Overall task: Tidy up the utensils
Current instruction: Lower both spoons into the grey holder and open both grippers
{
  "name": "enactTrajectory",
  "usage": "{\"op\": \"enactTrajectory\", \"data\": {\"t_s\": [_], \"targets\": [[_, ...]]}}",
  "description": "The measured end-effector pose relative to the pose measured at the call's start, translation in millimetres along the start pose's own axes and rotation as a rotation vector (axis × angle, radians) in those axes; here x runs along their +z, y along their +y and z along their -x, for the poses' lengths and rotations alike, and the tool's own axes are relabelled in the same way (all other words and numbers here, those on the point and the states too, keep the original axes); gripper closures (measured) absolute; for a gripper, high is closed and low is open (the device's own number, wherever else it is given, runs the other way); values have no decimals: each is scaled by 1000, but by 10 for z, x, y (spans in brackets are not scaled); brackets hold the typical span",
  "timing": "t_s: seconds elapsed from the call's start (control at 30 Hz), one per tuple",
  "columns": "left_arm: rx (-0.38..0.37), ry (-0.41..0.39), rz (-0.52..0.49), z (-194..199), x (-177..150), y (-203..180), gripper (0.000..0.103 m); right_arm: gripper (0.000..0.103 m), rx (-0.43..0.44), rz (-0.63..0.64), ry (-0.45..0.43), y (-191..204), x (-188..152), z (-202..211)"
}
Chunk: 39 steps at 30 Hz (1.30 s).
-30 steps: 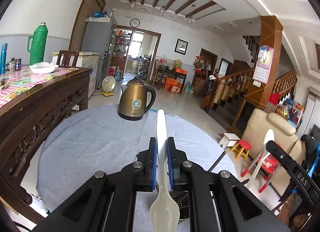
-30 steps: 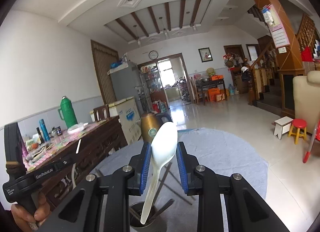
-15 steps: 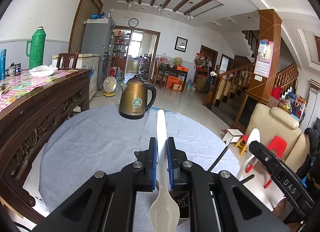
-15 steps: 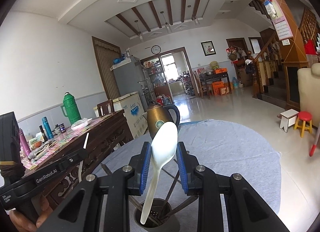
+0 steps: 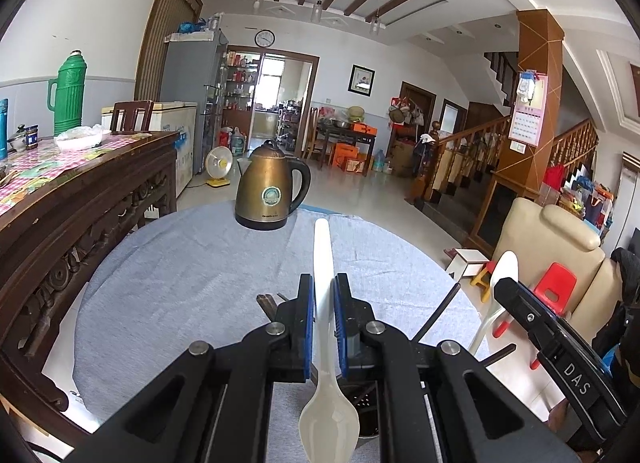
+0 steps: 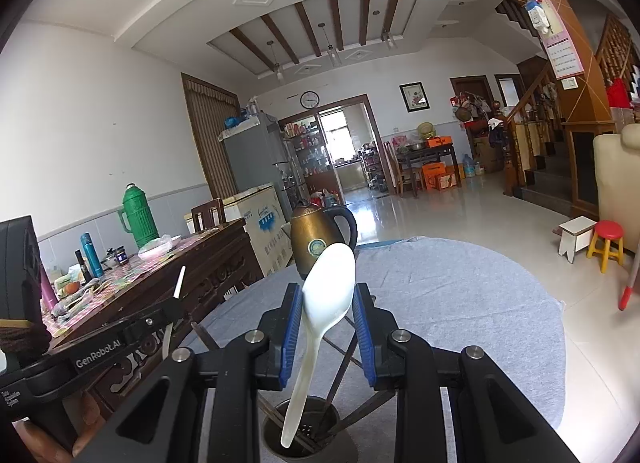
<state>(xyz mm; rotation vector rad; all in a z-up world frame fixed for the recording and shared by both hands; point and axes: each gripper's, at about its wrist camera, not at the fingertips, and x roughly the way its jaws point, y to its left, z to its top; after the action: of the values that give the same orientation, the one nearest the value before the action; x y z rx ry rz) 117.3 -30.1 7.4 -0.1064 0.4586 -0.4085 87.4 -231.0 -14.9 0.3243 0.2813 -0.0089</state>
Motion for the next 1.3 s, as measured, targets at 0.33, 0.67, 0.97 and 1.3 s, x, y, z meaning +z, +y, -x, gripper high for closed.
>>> {"op": "enactTrajectory", "data": {"t_s": [0.33, 0.67, 0.97, 1.3], "targets": [[-29, -2, 6, -62, -24, -18, 93, 75, 2, 8, 4, -7, -50, -53], [-34, 7, 17, -107, -49, 28, 93, 75, -3, 10, 13, -29, -112, -126], [-62, 3, 37, -173, -117, 67, 93, 75, -8, 16, 16, -8, -147, -181], [-120, 5, 117, -279, -188, 204, 93, 75, -23, 41, 8, 26, -221, -233]]}}
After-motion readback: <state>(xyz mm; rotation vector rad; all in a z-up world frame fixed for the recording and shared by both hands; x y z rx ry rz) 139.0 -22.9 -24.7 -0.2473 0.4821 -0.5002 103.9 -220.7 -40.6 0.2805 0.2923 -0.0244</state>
